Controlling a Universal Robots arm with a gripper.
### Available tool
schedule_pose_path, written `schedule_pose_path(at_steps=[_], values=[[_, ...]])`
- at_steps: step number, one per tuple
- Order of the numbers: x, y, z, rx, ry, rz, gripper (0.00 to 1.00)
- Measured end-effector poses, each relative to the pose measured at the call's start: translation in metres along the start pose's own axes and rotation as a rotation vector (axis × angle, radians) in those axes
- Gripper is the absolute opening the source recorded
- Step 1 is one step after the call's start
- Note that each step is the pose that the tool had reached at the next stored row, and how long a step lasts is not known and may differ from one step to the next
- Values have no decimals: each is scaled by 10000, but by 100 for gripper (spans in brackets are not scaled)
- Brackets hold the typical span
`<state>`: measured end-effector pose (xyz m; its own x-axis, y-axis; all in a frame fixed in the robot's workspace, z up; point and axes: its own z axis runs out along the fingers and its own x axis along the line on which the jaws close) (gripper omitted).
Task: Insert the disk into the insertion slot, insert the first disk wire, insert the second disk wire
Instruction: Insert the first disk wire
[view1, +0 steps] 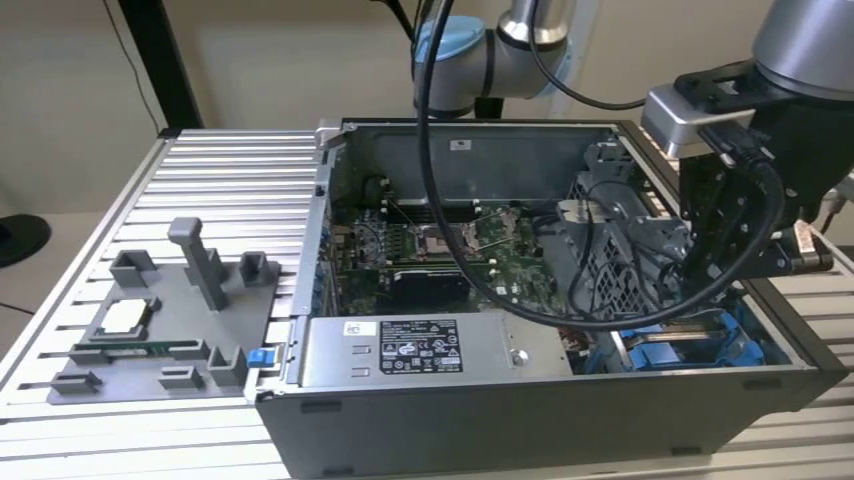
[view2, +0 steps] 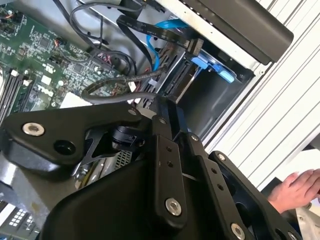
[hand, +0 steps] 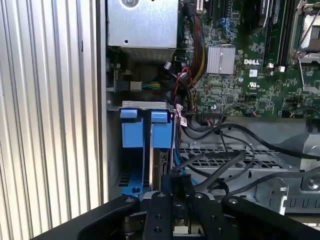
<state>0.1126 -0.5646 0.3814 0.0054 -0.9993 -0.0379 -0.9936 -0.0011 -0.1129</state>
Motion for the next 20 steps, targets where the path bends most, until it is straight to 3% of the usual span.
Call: schedule_pose_path(at_steps=[13, 20], values=[[71, -63, 75, -2, 75, -8, 0], [75, -78, 83, -2, 76, -8, 0]])
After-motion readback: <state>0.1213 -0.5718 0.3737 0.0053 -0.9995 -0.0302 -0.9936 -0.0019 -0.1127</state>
